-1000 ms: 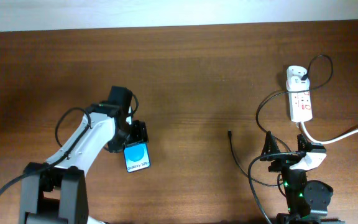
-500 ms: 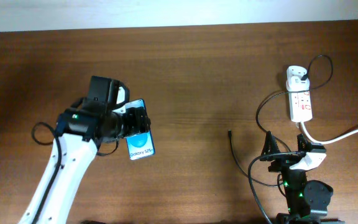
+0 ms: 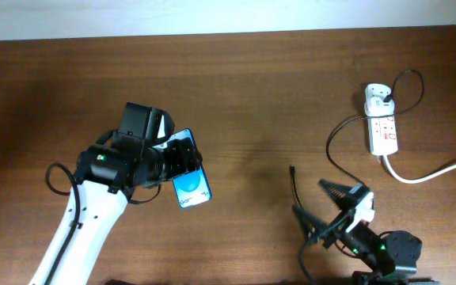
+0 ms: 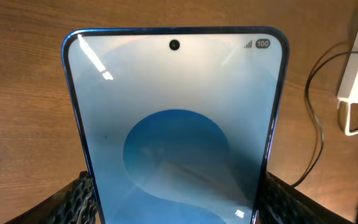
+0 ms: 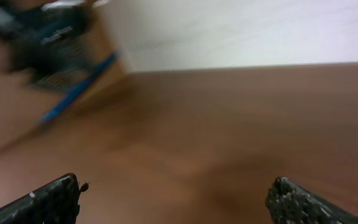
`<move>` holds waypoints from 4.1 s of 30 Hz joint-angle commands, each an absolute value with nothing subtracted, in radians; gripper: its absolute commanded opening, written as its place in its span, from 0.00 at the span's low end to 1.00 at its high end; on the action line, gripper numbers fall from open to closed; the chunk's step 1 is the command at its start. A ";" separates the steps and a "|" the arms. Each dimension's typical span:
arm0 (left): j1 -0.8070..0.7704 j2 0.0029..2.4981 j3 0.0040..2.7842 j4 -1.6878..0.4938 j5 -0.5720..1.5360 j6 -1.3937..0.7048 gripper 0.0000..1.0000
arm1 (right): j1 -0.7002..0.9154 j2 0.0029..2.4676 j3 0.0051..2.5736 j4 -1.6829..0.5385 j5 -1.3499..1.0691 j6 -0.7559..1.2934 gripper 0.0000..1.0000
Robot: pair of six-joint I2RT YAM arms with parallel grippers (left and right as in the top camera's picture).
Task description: Plug charger to phone and switch on socket
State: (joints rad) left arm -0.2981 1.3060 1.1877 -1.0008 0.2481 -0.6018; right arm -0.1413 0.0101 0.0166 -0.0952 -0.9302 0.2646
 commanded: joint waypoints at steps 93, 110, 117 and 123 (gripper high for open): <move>-0.302 1.287 1.214 -0.794 0.248 -1.219 0.49 | 0.714 1.490 0.532 0.981 -0.309 0.855 0.32; -0.321 1.287 1.214 -0.793 0.258 -1.219 0.52 | 0.714 1.495 0.532 0.974 -0.311 0.855 0.17; -0.321 1.287 1.214 -0.805 0.259 -1.218 0.63 | 0.713 1.495 0.532 0.978 -0.329 0.884 0.04; -0.321 1.287 1.214 -0.805 0.260 -1.219 0.77 | 0.713 1.494 0.532 1.020 -0.348 0.978 0.04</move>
State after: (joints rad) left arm -0.3176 1.3048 1.1896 -0.8085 0.2325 -1.2125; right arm 0.7048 1.5028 0.5125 0.9779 -0.2970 0.8963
